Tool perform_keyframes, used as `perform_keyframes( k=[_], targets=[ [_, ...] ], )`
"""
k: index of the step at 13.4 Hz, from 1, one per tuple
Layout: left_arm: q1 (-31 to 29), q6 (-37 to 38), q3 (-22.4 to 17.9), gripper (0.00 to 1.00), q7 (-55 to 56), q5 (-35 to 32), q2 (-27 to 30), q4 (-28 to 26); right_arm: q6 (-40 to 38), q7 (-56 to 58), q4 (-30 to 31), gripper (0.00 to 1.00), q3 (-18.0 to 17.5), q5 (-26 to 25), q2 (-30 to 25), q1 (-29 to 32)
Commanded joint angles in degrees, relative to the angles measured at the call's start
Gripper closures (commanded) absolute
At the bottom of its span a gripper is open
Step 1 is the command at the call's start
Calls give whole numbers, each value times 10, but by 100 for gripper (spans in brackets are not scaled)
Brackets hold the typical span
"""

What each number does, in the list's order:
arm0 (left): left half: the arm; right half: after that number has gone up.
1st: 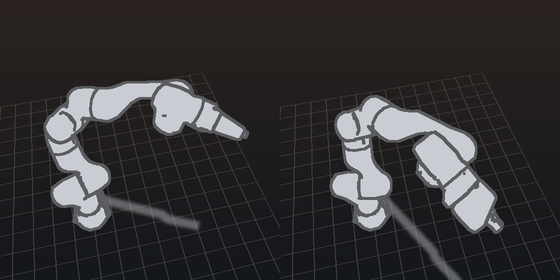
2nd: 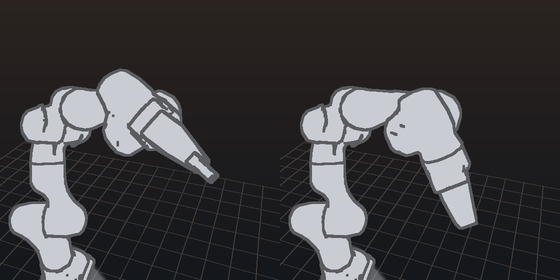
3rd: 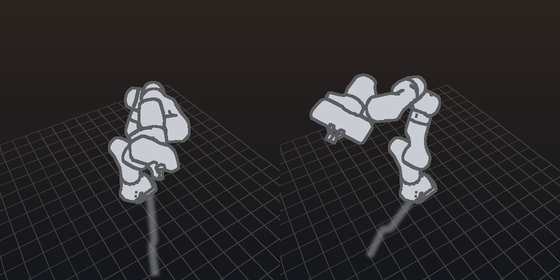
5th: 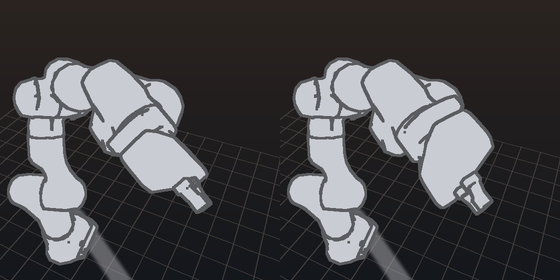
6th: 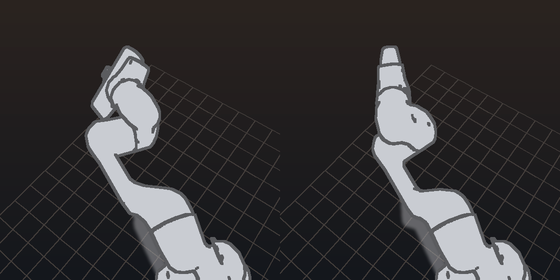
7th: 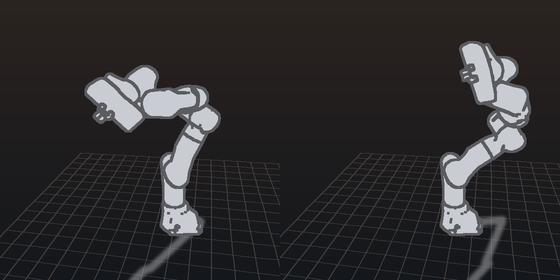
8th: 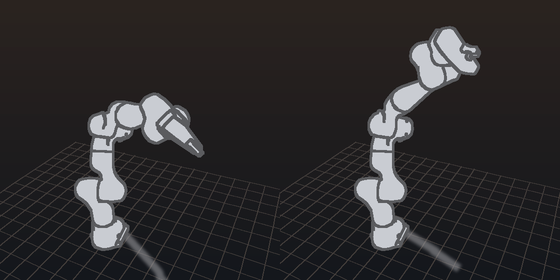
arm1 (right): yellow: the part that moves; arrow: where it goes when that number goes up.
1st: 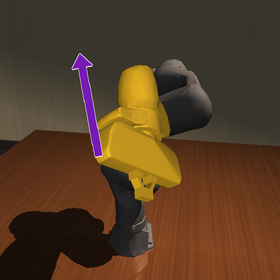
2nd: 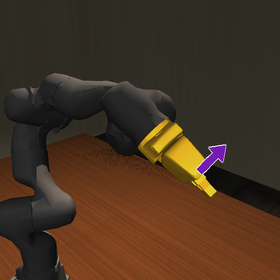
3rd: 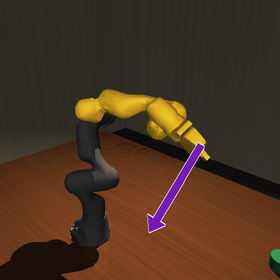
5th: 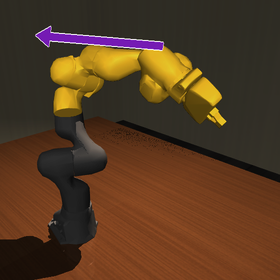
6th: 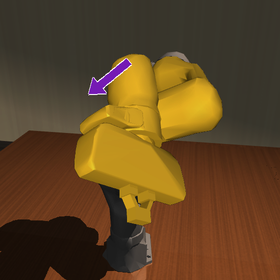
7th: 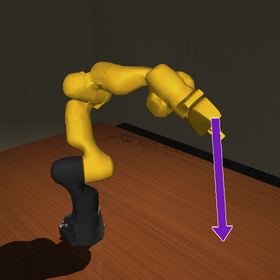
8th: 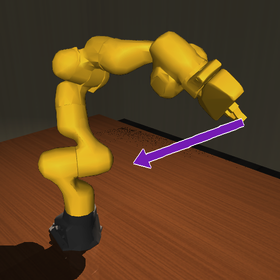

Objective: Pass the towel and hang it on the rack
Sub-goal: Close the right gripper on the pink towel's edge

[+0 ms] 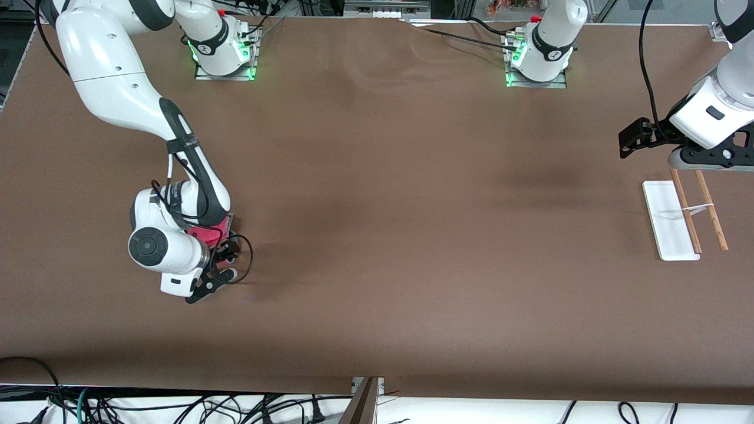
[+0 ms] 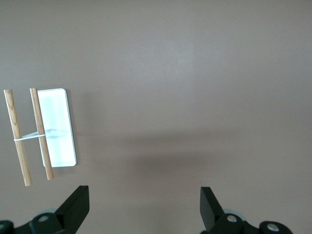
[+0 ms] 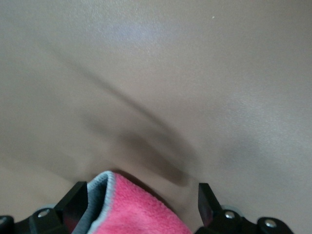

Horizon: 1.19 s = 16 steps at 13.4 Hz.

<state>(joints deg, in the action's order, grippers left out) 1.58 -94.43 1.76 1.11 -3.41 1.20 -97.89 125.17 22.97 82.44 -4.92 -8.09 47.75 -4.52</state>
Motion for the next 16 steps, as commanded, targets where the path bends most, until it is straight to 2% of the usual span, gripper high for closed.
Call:
perform_keyframes(
  k=[1,3,6,8,9,12,16],
  targets=[
    [-4,9,5,0,4,0,-3,10,-3,22,-2,8,-4,-10,1,10],
    [-5,9,5,0,-1,0,-3,10,-3,22,-2,38,-4,-9,1,10],
    [-4,9,6,0,0,-1,-3,10,-3,22,-4,55,-4,-5,1,10],
    [-4,10,5,0,-1,0,-2,10,-1,18,-4,59,-4,-3,1,10],
    [-4,11,5,0,0,-1,-3,10,-3,18,-4,66,-4,-2,1,10],
    [-5,12,5,0,2,0,-5,10,-15,17,-4,100,-5,-1,-3,9],
    [-5,12,4,0,-1,0,-5,10,-34,15,-10,100,-9,1,-21,8]
  ],
)
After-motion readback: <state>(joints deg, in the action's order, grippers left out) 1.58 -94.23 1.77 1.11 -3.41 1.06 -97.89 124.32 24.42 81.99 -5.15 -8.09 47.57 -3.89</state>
